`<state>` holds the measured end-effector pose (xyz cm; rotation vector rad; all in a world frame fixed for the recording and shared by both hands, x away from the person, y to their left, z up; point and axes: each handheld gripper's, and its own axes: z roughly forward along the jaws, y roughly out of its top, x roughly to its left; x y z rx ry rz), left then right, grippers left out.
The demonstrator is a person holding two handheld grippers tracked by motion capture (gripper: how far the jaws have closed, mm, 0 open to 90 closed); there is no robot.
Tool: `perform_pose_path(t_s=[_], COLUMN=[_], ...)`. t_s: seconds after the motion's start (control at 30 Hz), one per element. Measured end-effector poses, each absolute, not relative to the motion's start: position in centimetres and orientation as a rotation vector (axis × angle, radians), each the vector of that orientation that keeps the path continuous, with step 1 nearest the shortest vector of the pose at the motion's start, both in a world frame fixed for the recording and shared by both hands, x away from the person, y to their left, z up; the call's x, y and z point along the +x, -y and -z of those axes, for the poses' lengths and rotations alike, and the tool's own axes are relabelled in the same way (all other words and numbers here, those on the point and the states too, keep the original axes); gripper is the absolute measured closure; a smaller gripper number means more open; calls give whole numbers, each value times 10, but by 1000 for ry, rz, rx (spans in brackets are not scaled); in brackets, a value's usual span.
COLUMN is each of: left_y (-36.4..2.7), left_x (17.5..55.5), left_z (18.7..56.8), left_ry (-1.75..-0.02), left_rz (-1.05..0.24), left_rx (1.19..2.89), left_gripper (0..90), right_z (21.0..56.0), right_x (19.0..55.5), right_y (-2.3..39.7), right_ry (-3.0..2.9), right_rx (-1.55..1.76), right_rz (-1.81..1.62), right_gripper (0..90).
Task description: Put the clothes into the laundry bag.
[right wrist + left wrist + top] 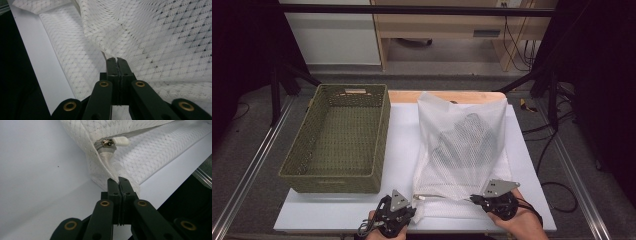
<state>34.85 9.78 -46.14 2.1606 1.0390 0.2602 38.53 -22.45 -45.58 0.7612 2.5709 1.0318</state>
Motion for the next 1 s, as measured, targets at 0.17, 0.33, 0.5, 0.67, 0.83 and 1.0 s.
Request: perform_pose_path(t_s=[0.17,0.33,0.5,0.67,0.83,1.0], left_y=[-98,-98,-97,-98,-100,-103], left_x=[350,352,352,353,354,355], left_z=[464,466,466,465,465,464], left_ry=[-1048,-1059,-1072,-1100,-1126,-1132], left_rz=[-257,-258,-298,-345,-364,-381], left_rx=[2156,2136,2134,2136,2119,2117], left_gripper=[893,872,739,570,447,345], right_z=[459,463,464,464,462,458], right_x=[386,389,392,392,392,391], right_y=[224,223,220,219,219,219], right_ry=[-2581,-2581,-2572,-2554,-2523,-2475], right_rx=[759,775,779,790,789,775], right_rz=[-1008,-1004,-1033,-1033,-1057,-1079], right_gripper=[900,898,860,741,615,458])
